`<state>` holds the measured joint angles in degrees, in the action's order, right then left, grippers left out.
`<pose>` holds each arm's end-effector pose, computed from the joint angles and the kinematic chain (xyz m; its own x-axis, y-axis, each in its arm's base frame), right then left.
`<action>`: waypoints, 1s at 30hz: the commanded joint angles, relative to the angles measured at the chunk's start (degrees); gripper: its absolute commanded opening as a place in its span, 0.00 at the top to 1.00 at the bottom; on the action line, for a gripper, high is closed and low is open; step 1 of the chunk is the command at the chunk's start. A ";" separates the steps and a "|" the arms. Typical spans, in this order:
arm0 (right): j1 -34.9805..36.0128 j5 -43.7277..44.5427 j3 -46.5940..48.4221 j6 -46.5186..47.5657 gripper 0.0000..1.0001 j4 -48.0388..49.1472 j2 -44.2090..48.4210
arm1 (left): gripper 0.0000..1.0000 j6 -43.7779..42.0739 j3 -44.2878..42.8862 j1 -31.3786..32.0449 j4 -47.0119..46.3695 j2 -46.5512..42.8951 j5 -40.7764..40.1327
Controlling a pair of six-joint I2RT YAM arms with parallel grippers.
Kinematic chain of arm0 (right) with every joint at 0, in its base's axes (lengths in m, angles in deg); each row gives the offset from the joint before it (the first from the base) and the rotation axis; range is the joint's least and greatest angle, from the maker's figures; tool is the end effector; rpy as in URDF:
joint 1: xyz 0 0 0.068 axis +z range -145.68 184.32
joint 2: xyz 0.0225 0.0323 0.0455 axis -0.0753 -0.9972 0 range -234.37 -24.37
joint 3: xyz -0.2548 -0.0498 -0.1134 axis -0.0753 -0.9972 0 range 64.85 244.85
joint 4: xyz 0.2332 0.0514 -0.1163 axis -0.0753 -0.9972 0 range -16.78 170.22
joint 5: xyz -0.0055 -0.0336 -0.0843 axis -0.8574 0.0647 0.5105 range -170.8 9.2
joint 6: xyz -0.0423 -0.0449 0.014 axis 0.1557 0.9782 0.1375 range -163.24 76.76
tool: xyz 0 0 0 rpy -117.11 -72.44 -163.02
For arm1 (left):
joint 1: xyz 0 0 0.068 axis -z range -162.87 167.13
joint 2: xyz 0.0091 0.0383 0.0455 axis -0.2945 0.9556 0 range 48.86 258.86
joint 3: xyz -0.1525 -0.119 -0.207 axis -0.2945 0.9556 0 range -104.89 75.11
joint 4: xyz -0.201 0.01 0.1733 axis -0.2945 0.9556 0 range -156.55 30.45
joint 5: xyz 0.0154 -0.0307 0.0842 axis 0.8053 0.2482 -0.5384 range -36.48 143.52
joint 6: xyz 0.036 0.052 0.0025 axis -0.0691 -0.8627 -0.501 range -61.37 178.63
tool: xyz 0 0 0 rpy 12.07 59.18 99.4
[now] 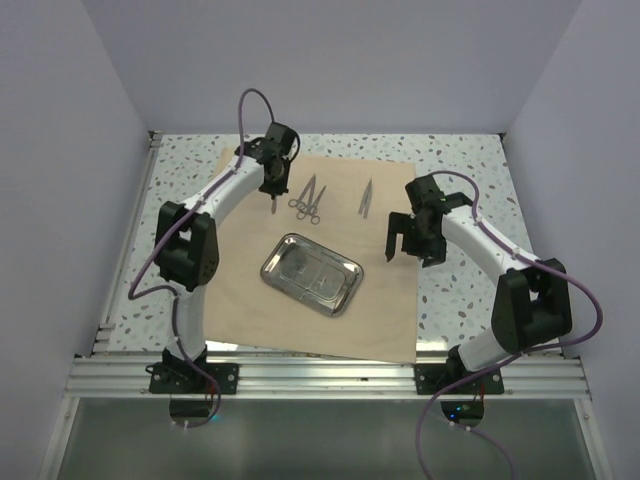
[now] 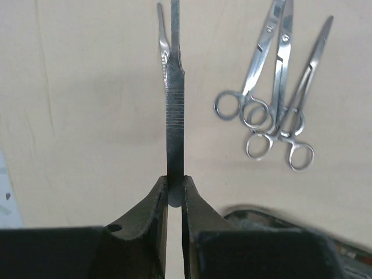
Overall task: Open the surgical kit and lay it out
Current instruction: Place the medical item in the surgical kit, then pick up the medical item from the container.
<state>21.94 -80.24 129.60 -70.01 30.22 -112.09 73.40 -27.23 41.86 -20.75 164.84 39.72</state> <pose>0.2842 0.0897 0.2288 -0.9487 0.1711 -0.2657 0.1425 0.9821 0.1234 0.4213 -0.1813 0.2557 -0.8317 0.1107 -0.5441 0.0871 0.9938 0.0690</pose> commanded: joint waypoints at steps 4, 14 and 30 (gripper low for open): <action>0.13 1.38 2.48 0.05 0.04 -1.51 -0.26 | 1.00 -3.95 -5.76 -3.19 -5.63 10.30 0.09; 0.13 1.47 3.10 -0.13 0.04 -1.59 -0.61 | 0.50 -3.34 -7.61 -4.34 -4.32 12.87 0.27; 0.04 -1.61 -1.12 0.48 0.04 2.62 0.45 | 0.56 2.71 30.61 10.69 -7.12 -22.29 13.51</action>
<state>21.94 -80.44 129.07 -70.03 30.99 -112.51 72.00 -0.98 52.18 -25.78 145.17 46.95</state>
